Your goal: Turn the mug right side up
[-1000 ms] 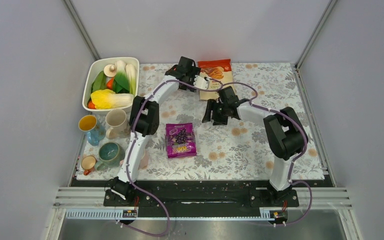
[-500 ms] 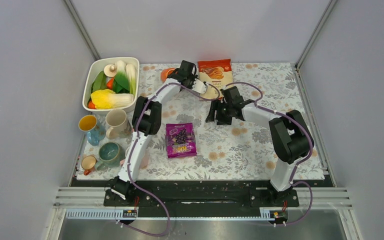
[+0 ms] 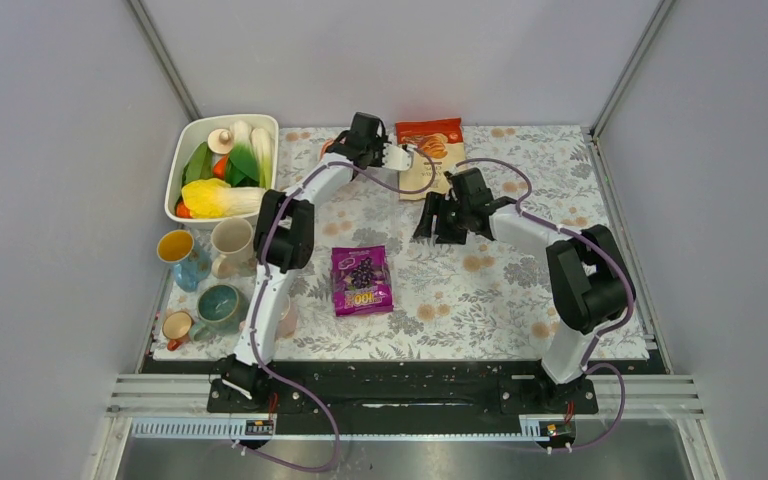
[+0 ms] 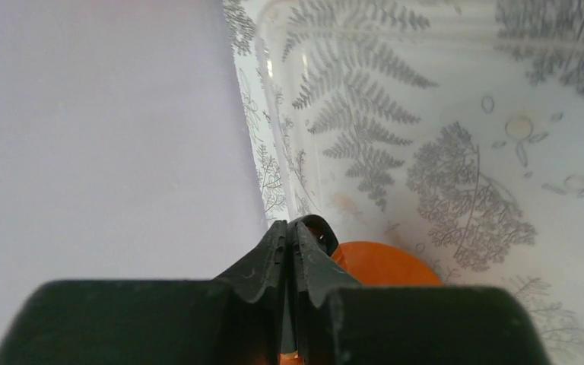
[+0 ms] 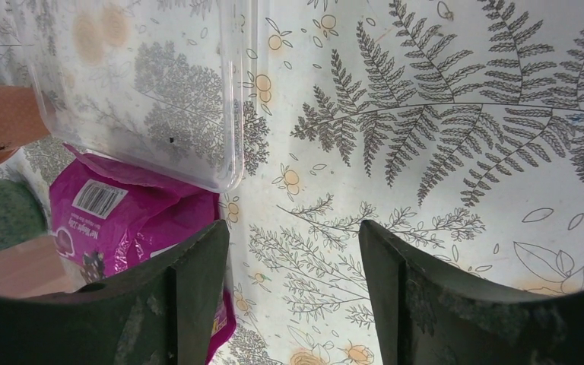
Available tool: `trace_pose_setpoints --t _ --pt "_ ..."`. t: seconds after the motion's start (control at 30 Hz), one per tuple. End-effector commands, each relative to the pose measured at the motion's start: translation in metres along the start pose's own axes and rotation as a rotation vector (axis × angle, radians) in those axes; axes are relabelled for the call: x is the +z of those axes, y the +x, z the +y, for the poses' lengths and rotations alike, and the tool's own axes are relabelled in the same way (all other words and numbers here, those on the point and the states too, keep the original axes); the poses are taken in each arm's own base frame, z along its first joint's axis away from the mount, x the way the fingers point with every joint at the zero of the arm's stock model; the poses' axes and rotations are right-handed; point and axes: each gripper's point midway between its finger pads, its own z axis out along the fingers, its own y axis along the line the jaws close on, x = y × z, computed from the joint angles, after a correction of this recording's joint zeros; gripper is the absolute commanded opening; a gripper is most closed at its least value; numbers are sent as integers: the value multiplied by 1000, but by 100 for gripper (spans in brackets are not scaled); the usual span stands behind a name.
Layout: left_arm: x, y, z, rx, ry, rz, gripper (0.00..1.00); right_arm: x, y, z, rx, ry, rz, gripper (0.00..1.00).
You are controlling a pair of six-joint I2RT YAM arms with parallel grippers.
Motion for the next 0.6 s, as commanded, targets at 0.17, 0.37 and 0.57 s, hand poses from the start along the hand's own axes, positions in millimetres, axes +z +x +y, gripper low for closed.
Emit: trace_pose_setpoints --t 0.17,0.37,0.57 --pt "-64 -21 63 -550 -143 -213 0 -17 -38 20 -55 -78 -115 73" --pt "-58 -14 36 -607 -65 -195 0 0 -49 39 -23 -165 -94 73" --pt "-61 8 74 -754 -185 -109 68 2 -45 36 -16 -162 -92 73"
